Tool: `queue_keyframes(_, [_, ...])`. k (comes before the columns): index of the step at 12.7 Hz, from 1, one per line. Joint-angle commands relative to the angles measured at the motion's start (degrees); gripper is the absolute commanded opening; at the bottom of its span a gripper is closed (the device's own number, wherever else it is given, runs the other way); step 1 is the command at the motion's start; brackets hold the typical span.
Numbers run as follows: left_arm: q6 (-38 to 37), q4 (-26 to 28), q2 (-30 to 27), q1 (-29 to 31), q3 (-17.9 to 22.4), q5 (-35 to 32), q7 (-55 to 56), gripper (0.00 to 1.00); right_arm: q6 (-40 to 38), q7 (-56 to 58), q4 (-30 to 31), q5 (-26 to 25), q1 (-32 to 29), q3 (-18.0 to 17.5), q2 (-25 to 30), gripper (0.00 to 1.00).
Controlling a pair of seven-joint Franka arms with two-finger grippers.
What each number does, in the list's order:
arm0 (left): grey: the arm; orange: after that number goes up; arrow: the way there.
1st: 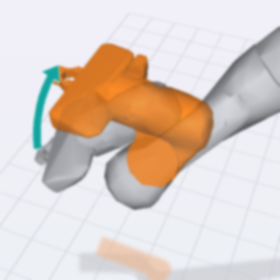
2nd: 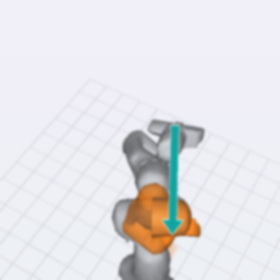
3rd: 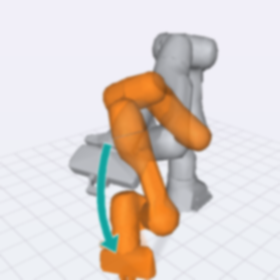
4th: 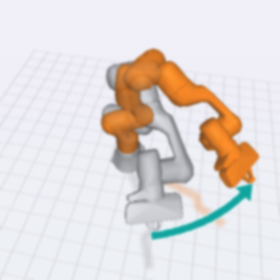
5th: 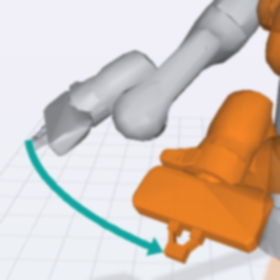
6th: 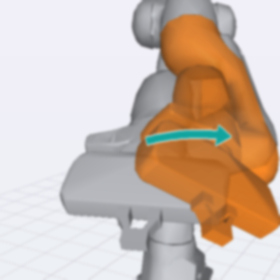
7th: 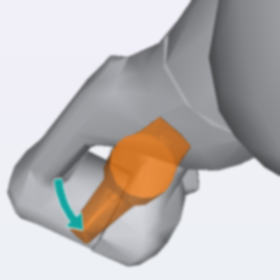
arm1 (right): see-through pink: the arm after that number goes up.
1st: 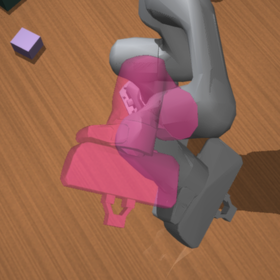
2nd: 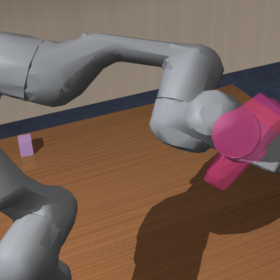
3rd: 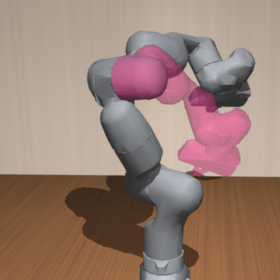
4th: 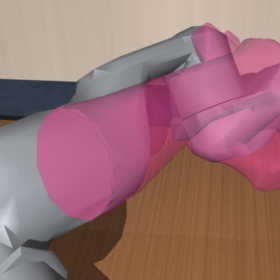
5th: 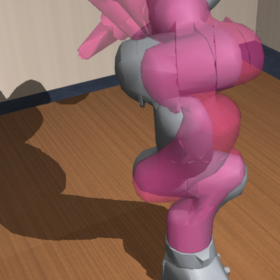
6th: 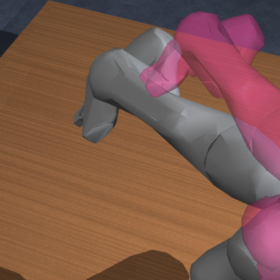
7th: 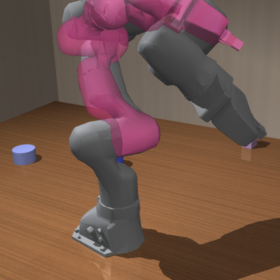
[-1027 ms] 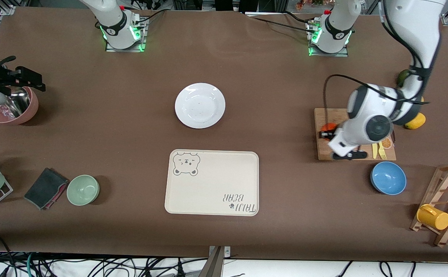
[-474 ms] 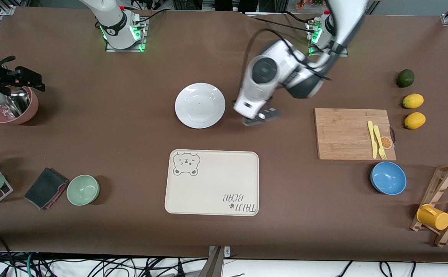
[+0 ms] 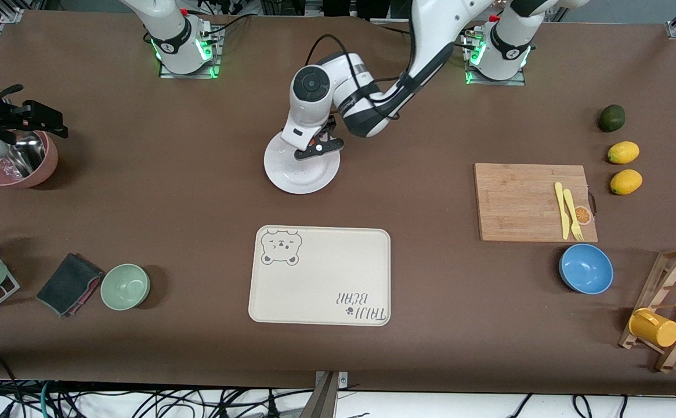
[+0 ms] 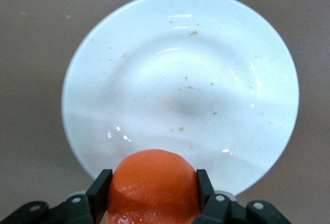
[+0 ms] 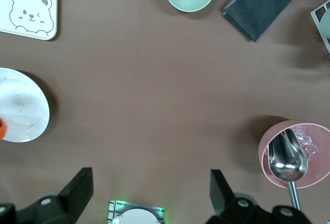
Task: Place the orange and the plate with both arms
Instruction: 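Carry the orange with the left gripper onto the white plate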
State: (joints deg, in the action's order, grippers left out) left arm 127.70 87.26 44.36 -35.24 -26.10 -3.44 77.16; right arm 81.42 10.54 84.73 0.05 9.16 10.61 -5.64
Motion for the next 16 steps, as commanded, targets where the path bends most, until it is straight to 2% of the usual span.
queue_keyframes(1, [1.14,-3.4,4.49,-2.9,2.45,0.19,0.62,0.0,-1.08,0.8,-1.32,-0.05,-0.2,0.02,-0.42,1.0])
queue_keyframes(2, [3.32,-3.32,4.59,-3.6,3.5,0.1,0.62,0.09,-1.08,0.8,-1.32,-0.05,-0.2,0.02,-0.42,1.0])
queue_keyframes(3, [4.04,-3.32,4.68,-3.7,4.03,0.1,0.45,0.66,-1.08,0.8,-1.32,-0.05,-0.2,0.02,-0.42,1.0])
queue_keyframes(4, [4.05,-3.41,4.77,-3.78,4.39,0.1,0.27,1.0,-1.17,0.8,-1.23,-0.05,-0.2,0.02,-0.34,1.0])
queue_keyframes(7, [2.74,-3.41,2.15,-2.91,4.92,0.01,0.45,1.0,-0.82,0.71,-1.32,0.13,-0.2,0.02,-0.42,1.0])
queue_keyframes(11, [-9.27,-3.41,-4.97,3.32,4.57,-0.08,-2.26,1.0,1.9,0.62,-1.32,2.41,-0.2,0.02,-0.42,1.0])
queue_keyframes(14, [-19.12,-3.41,-8.49,11.48,4.21,0.8,-15.32,1.0,2.87,0.8,-0.88,2.76,-0.28,0.02,-1.74,1.0])
queue_keyframes(16, [-25.63,-3.41,-9.9,18.77,4.39,0.72,-28.32,1.0,1.65,3.07,-0.88,4.43,-0.81,0.2,-3.4,1.0])
